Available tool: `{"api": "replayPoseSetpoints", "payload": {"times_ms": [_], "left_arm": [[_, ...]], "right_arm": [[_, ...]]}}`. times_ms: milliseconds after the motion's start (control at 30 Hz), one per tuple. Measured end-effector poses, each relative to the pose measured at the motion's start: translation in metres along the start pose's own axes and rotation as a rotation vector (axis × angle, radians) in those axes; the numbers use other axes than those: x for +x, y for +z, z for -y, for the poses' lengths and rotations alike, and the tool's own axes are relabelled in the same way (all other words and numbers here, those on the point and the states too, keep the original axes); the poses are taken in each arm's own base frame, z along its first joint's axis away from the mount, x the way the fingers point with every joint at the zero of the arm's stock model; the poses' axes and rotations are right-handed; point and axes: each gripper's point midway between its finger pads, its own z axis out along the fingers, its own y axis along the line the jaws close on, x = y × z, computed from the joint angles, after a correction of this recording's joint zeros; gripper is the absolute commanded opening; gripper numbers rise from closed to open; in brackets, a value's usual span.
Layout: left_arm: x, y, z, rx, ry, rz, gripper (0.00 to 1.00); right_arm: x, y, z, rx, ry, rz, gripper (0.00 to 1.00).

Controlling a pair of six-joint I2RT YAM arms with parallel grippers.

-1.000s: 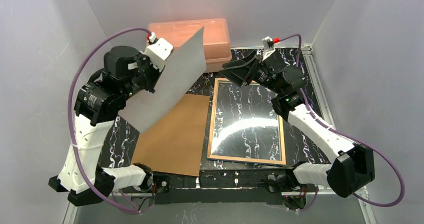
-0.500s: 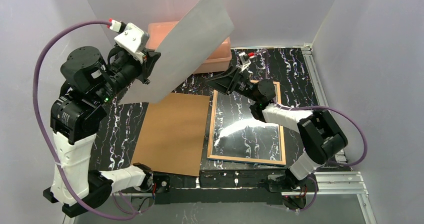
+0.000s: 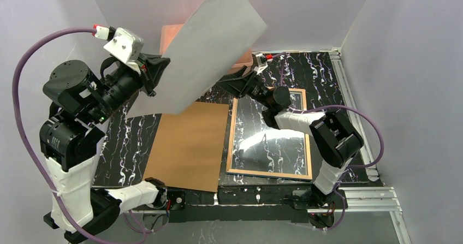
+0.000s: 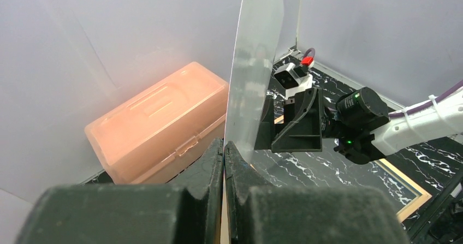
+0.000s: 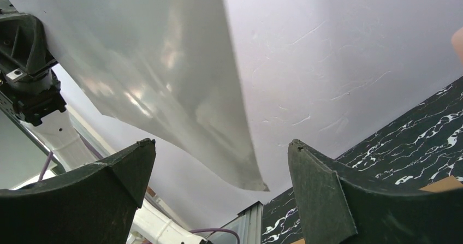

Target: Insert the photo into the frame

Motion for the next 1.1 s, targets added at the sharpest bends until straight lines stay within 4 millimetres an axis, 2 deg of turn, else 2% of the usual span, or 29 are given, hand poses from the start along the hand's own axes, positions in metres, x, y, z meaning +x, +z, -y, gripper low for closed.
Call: {"api": "replayPoseSetpoints", "payload": {"times_ms": [100,300,467,667,767,933,1000,1100], "left_arm": [[-0.002,-0.004,0.001,0.001,-0.006,0.007,0.00],[-0.003,-0.009,0.001,-0.003,-0.023,0.014,0.00],[0.003,-0.006,-0.004,-0.035,-0.034,0.000,0.00],[0.015,0.000,-0.015,-0.098,-0.033,-0.032,0.00],[0.017,0.002,-0.020,-0.127,-0.031,-0.037,0.00],[0.019,0.003,-0.030,-0.183,-0.023,-0.040,0.00],[0.020,0.003,-0.034,-0.205,-0.019,-0.041,0.00],[0.023,0.005,-0.040,-0.242,-0.015,-0.042,0.00]], "right_arm": [[-0.001,0.001,0.000,-0.001,-0.002,0.014,0.99],[-0.003,0.009,0.012,0.008,0.039,0.039,0.91],[-0.005,0.008,0.007,0.005,0.058,0.042,0.85],[-0.015,0.003,-0.026,-0.037,0.034,0.058,0.77],[-0.023,0.004,-0.045,-0.075,0.018,0.068,0.69],[-0.027,-0.001,-0.064,-0.101,0.005,0.070,0.62],[-0.026,-0.007,-0.070,-0.100,-0.001,0.071,0.56],[-0.026,-0.016,-0.080,-0.102,-0.022,0.079,0.39]]}}
